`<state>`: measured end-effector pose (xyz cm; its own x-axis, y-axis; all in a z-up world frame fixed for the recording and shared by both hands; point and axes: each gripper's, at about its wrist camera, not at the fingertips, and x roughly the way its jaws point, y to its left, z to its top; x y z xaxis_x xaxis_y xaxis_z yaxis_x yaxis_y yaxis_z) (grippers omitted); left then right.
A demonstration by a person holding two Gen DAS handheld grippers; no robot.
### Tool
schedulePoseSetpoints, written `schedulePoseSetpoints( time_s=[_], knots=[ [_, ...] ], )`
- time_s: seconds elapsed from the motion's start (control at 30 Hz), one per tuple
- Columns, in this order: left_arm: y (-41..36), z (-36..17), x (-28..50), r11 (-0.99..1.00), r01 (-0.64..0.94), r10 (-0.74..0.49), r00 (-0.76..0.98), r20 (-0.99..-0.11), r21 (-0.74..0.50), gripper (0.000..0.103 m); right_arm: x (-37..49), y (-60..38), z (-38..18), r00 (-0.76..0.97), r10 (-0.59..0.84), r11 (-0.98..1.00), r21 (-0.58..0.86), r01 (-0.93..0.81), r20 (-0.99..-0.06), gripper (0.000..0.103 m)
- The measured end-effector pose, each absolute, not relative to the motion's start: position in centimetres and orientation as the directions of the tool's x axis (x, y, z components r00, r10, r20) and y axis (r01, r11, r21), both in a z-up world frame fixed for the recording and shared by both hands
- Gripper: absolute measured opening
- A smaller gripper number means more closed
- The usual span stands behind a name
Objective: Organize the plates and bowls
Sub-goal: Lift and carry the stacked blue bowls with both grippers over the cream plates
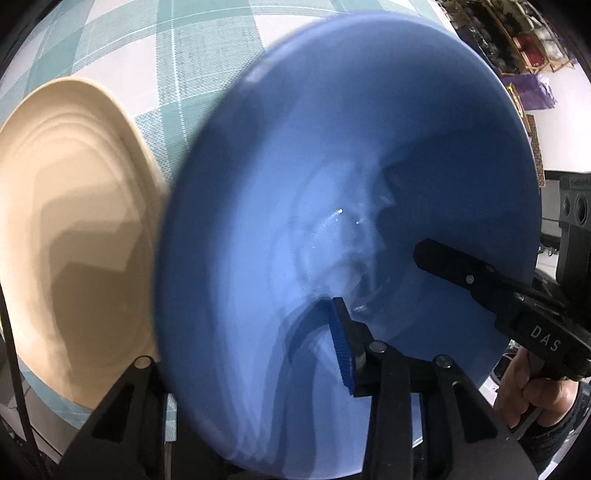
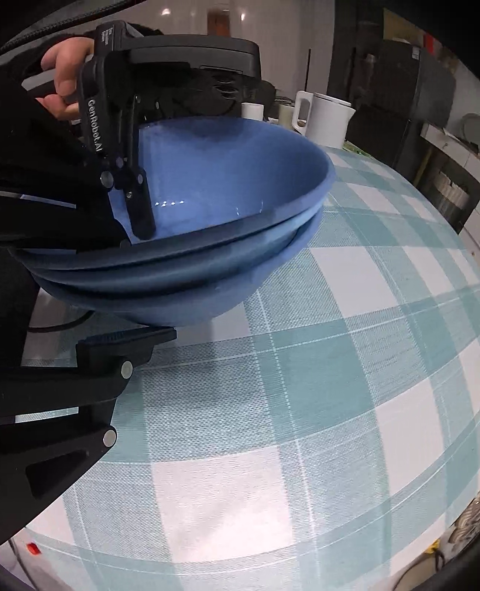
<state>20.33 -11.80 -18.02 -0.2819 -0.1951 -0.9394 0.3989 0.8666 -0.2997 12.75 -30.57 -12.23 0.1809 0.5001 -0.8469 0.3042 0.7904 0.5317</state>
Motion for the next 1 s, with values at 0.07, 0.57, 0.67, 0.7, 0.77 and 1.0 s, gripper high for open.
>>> schedulePoseSetpoints(
  time_s=[0.07,0.57,0.67,0.7,0.77,1.0],
  knots=[
    [-11.4,-18.1,20.1,0.866,0.398,-0.195,-0.29,-0.937,-0.303,0.035,12.6,-30.5,-12.2,0.175,0.502,0.79,0.532,0.306,-0.847,0.02],
    [-9.1,-15.3,19.7,0.864,0.394,-0.22,-0.267,-0.938,-0.315,0.035,13.7,-29.9,-7.7,0.201,0.5,0.793,0.538,0.286,-0.843,0.02],
    [-7.8,-14.3,20.0,0.866,0.387,-0.229,-0.256,-0.939,-0.316,0.035,14.1,-29.1,-6.6,0.204,0.495,0.802,0.535,0.265,-0.844,0.02],
    [-7.2,-13.9,20.0,0.868,0.382,-0.233,-0.25,-0.94,-0.317,0.035,14.2,-28.8,-6.1,0.207,0.494,0.804,0.534,0.261,-0.844,0.02],
    [-6.3,-13.2,20.0,0.869,0.378,-0.24,-0.241,-0.94,-0.319,0.035,14.5,-28.2,-5.1,0.21,0.495,0.808,0.535,0.247,-0.843,0.02],
    [-1.6,-11.8,19.9,0.889,0.34,-0.25,-0.199,-0.947,-0.306,0.035,16.8,-24.4,-3.5,0.194,0.513,0.814,0.546,0.198,-0.836,0.02]
  ],
)
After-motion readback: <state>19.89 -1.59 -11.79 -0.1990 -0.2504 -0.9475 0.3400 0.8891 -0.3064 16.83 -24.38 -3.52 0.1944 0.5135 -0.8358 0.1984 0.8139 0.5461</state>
